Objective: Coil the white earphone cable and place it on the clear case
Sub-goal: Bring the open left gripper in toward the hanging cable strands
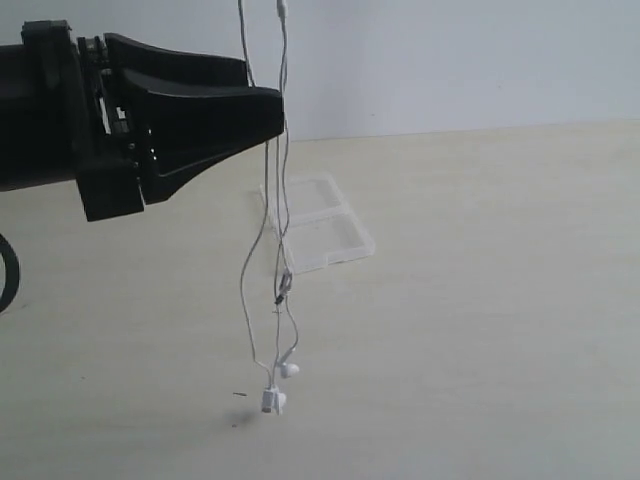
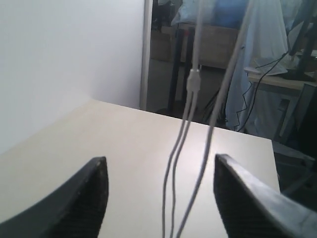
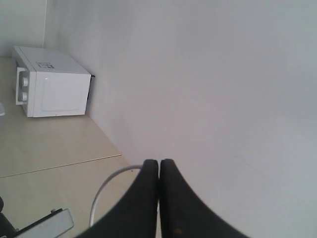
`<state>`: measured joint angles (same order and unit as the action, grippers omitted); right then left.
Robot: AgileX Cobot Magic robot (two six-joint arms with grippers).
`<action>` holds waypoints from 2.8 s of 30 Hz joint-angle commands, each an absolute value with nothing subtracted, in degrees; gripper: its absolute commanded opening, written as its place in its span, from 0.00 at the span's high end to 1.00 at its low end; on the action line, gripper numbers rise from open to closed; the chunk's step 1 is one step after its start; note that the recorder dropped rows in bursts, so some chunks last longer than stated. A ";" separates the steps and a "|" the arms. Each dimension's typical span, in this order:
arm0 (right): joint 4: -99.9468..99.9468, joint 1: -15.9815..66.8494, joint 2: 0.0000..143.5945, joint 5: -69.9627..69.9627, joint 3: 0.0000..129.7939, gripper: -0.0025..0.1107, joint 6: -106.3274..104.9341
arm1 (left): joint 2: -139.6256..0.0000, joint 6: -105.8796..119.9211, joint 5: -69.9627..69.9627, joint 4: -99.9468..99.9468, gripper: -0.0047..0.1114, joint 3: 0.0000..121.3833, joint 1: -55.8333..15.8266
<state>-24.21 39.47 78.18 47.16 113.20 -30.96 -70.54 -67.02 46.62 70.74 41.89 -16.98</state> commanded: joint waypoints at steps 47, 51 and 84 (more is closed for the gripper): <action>-24.02 39.35 78.96 44.04 113.59 0.98 -33.03 | -74.40 -62.90 42.47 69.34 0.43 42.15 -22.43; -26.04 39.35 79.18 44.03 113.59 0.98 -33.03 | -74.40 -61.37 42.48 68.99 0.43 42.15 -22.43; -31.00 39.35 79.30 43.66 115.27 0.98 -34.71 | -74.61 -59.85 38.13 65.38 0.59 42.15 -22.43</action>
<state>-31.30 39.47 79.26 43.98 113.94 -34.28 -74.99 -60.03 39.39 66.05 41.89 -22.29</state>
